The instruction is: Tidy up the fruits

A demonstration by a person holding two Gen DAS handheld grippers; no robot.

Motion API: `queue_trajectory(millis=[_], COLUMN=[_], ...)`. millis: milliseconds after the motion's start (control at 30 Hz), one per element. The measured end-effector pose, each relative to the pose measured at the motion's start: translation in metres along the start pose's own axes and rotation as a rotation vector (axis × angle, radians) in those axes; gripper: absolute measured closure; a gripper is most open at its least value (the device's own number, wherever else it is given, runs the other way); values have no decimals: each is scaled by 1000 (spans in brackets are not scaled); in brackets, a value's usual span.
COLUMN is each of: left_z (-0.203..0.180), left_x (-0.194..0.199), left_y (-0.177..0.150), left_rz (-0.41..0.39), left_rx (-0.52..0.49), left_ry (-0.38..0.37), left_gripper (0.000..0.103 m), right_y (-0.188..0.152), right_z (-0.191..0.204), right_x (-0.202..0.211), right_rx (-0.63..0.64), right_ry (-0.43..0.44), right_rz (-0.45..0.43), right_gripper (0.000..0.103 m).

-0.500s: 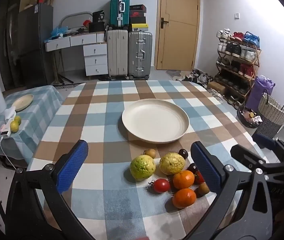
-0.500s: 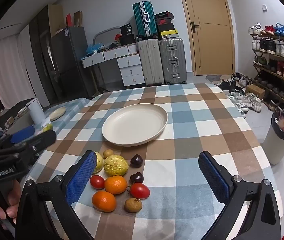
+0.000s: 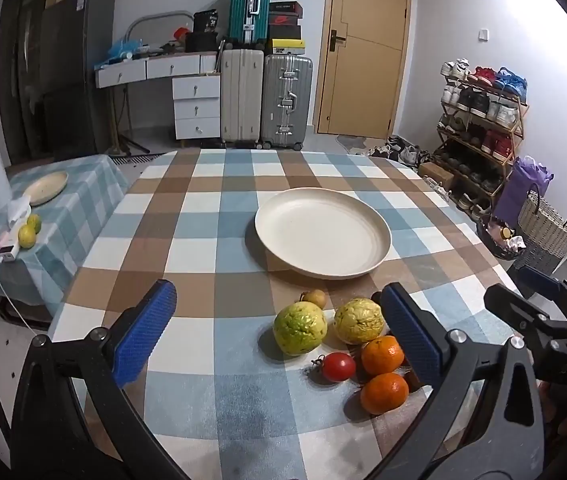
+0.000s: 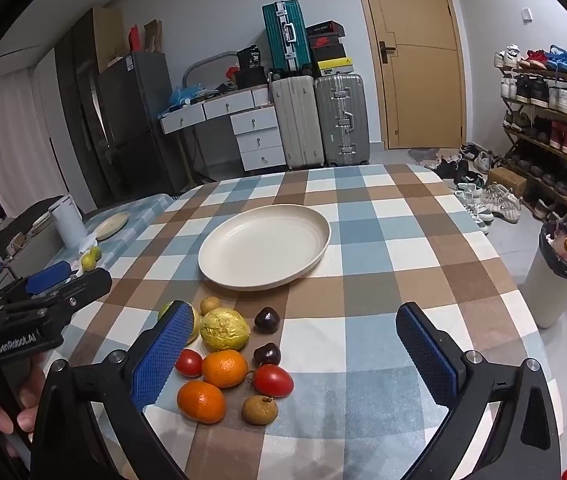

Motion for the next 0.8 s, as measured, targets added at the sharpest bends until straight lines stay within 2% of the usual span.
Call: queue_trajectory(millis=[400,800], left_z=[-9,-9], left_x=[-1,0], left_y=[-4,-4], left_rz=[-1,4], left_rx=[-39,-35], left_ry=[7,-1], left_gripper=[1,1], right_y=[-1,-2], right_z=[0,3], right_x=[-5,-6], right_rx=[6,18], right_ry=[-2,-2], right_rz=[2,4], right_gripper=[0,0])
Point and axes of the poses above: each gripper's, at about its wrist camera, not at the fingertips, and x roughly against the way its jaws point, z to its left, y to its top, the point moved 5 cm from there along -x, roughly the way its jaws point, and after that the axes turned 8 degrees about z, right-handed, at the moved point
